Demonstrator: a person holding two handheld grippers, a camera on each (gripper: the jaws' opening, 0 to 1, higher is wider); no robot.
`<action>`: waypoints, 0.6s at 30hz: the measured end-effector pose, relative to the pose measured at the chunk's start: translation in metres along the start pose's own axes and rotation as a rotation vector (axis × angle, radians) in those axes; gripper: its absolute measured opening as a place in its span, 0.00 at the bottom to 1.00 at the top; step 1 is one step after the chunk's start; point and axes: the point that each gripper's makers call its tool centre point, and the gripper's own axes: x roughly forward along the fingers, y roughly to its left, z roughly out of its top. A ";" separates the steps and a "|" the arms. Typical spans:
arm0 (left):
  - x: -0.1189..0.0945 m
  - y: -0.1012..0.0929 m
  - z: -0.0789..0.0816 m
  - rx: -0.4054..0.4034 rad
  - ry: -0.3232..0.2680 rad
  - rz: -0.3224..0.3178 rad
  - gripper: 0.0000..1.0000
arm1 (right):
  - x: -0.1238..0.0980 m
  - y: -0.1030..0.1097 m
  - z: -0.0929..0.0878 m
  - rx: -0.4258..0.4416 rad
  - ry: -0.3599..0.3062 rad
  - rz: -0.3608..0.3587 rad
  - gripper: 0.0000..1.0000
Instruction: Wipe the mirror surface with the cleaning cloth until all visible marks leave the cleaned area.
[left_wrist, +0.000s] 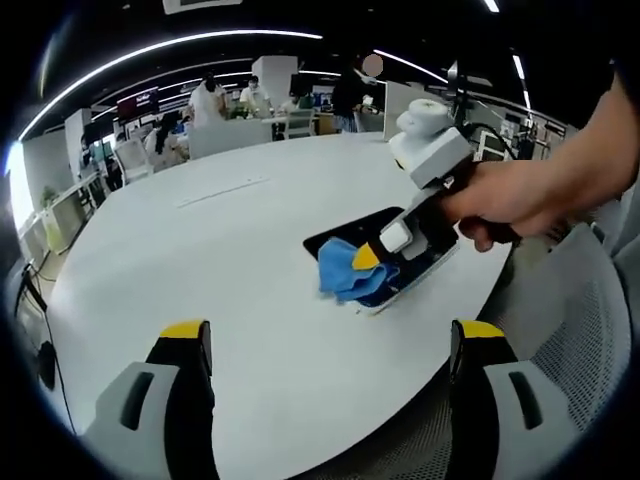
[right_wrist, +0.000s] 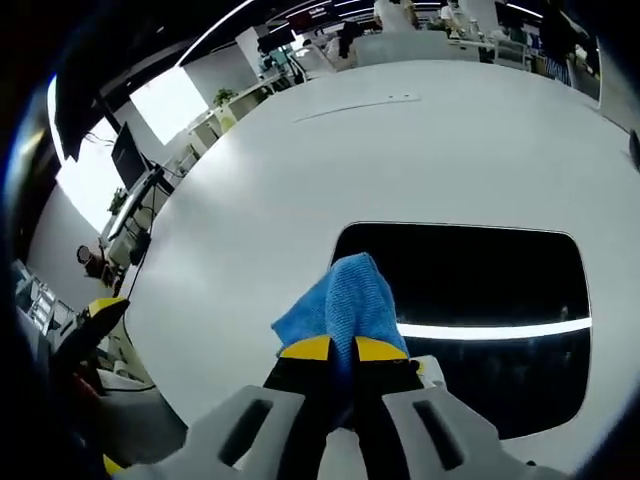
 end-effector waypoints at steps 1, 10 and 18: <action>0.000 0.000 0.000 -0.002 0.001 -0.001 0.99 | 0.002 -0.001 0.003 -0.002 0.001 0.001 0.01; 0.001 0.001 -0.001 0.003 0.004 0.001 0.99 | 0.014 -0.008 0.022 -0.043 -0.003 -0.003 0.01; 0.002 0.002 -0.002 -0.002 0.008 0.001 0.99 | 0.027 -0.012 0.042 -0.081 -0.017 0.018 0.01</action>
